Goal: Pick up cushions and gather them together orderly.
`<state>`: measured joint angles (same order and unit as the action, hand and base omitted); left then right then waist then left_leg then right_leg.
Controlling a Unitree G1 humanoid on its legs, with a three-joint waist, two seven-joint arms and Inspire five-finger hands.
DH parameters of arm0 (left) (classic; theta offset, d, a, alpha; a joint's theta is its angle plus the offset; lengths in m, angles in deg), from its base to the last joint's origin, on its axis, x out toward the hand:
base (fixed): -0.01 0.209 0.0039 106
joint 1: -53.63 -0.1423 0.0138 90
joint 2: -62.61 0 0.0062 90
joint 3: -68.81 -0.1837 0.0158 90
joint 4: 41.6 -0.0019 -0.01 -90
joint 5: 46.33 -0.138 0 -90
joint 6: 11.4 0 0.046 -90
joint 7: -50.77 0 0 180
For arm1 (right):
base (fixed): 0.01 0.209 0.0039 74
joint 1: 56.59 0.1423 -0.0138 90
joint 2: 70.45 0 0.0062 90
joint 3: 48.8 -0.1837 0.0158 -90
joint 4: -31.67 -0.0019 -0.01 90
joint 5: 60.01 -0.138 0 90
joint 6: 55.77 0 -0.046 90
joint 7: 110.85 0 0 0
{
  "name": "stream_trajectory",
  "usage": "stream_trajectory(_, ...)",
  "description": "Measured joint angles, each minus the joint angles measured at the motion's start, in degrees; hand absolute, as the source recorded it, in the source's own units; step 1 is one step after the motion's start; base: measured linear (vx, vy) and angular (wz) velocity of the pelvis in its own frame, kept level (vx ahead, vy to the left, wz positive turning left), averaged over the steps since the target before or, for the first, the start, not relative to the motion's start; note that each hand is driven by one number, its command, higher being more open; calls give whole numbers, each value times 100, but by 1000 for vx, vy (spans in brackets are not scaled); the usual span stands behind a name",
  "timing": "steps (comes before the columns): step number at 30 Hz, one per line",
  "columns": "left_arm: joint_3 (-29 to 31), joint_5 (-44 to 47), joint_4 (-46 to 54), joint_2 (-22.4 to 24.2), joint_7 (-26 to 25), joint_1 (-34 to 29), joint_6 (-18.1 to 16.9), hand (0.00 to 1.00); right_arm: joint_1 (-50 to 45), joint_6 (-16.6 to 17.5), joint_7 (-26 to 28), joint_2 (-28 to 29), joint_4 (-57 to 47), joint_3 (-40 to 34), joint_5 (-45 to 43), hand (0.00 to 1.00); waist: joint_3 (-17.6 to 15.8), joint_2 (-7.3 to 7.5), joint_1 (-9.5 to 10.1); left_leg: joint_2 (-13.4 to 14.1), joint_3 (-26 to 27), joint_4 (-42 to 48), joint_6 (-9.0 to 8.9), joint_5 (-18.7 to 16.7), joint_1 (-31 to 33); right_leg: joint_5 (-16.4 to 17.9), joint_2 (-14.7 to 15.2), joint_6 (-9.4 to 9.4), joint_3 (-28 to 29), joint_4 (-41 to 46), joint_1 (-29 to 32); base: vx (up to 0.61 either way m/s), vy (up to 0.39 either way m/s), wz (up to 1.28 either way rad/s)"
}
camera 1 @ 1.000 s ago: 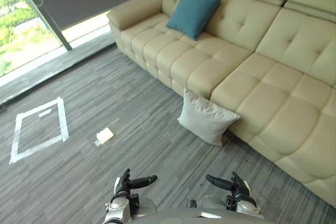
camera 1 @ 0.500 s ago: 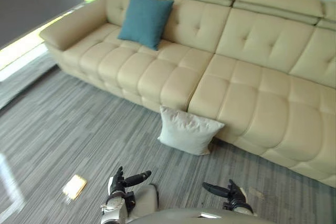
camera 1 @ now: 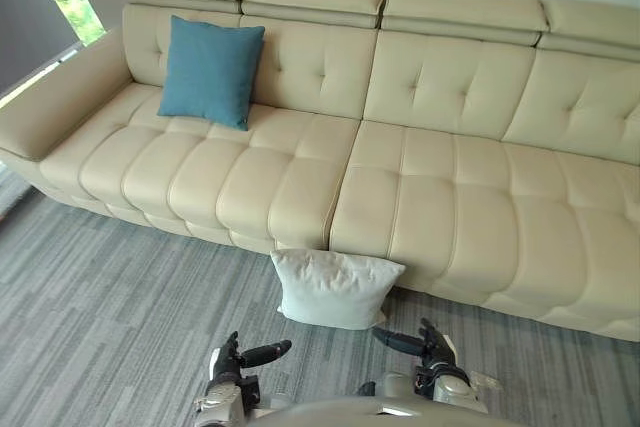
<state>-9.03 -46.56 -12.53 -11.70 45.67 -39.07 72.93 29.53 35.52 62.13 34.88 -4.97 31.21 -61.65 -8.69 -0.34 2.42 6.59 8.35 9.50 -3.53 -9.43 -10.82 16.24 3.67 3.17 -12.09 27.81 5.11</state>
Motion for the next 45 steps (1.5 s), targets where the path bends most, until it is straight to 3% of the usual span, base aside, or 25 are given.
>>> stream_trajectory(1,1,-31,3,2,8,0,-1,100,-22,2,-3,0,1,-30,0,100,0,1,-2,2,-42,8,-6,12,-15,7,-5,13,-30,-29,-56,98,-155,21)
stream_trajectory(4,12,-41,145,-9,55,-26,-15,100,-148,6,-59,-13,7,-68,-1,100,-54,63,-2,85,-136,631,-244,59,176,29,-29,50,-236,-304,-415,113,-139,35)
stream_trajectory(5,12,-41,211,-31,55,-27,-16,100,-162,2,-57,-6,9,-59,-1,100,-100,92,-1,133,-121,1075,-440,52,379,30,-33,50,-277,-434,-540,55,-73,28)
stream_trajectory(7,38,-26,331,-73,53,-30,-16,100,-167,1,-54,-7,5,-11,-2,100,-205,127,10,231,-120,2230,-603,14,933,35,-45,58,-287,-739,-785,21,-37,21)
stream_trajectory(9,59,-15,382,-56,39,-34,-24,100,-190,-6,-54,-17,13,-7,-5,100,-208,119,45,263,-85,2707,-476,-430,1294,30,-34,55,-224,-780,-853,0,37,-11)
stream_trajectory(12,56,-18,402,-84,53,-25,-51,100,-168,-5,-58,1,28,3,-4,100,-228,153,54,115,-192,2154,-254,-647,1530,1,0,-3,62,-776,-879,57,145,-51)
stream_trajectory(14,31,-21,394,-105,46,-2,-56,100,-185,-8,-74,5,32,7,-21,100,-244,183,46,-26,-395,1523,-113,-429,1588,11,64,-156,283,-726,-866,73,172,-53)
stream_trajectory(15,14,-28,323,-49,39,-11,-58,100,-198,-7,-72,-69,13,32,-29,100,-177,42,39,-11,-544,1040,-96,200,1587,63,-30,-287,391,-664,-807,68,220,-46)
stream_trajectory(16,17,-22,302,-120,55,35,-30,100,-170,-18,-75,-81,72,81,-29,100,-174,82,27,-58,-540,1060,-167,115,1533,117,46,-379,480,-588,-810,88,263,-34)
stream_trajectory(17,-1,-32,270,-179,51,31,-32,100,-198,-26,-77,-21,72,136,-39,100,-115,209,30,-146,-464,938,-114,114,1479,108,149,-444,534,-615,-791,90,254,-20)
stream_trajectory(20,1,-32,208,-277,39,30,-33,100,-211,-33,-58,63,110,246,11,100,-14,366,37,-381,-280,644,34,171,1312,68,351,-573,671,-766,-802,83,157,-17)
stream_trajectory(28,-78,-25,115,-251,-19,52,-36,100,-192,-32,-139,6,132,243,37,100,22,304,42,-490,-161,299,111,221,1133,27,422,-684,737,-974,-864,42,24,-7)
stream_trajectory(31,-220,-22,102,-268,-80,164,-36,100,-59,-32,-242,-14,135,231,34,100,-32,265,52,-460,-162,358,98,230,1387,23,374,-683,732,-893,-610,5,-47,0)
stream_trajectory(34,-241,221,195,-254,-265,614,-39,100,552,-24,-372,-164,125,224,-91,100,-500,210,69,-362,-245,841,99,230,2145,22,327,-681,746,-281,190,-74,-69,4)
stream_trajectory(38,-228,643,556,-285,-490,1230,-47,100,1259,31,-592,-362,-221,209,-406,100,-1120,254,105,-254,-243,1421,122,213,3017,22,317,-680,826,504,1194,-141,-45,-6)
stream_trajectory(42,-163,942,863,-409,-645,1835,-113,100,1874,149,-752,-662,-432,196,-652,100,-1462,238,106,-185,-238,1882,133,130,3850,48,258,-635,926,937,2048,-168,-9,-12)
stream_trajectory(45,279,1090,1011,-580,-752,2513,-169,100,2466,152,-876,-764,-470,12,-763,100,-1695,236,97,-98,-253,2274,153,125,4627,94,229,-561,946,1132,2743,-261,16,-7)
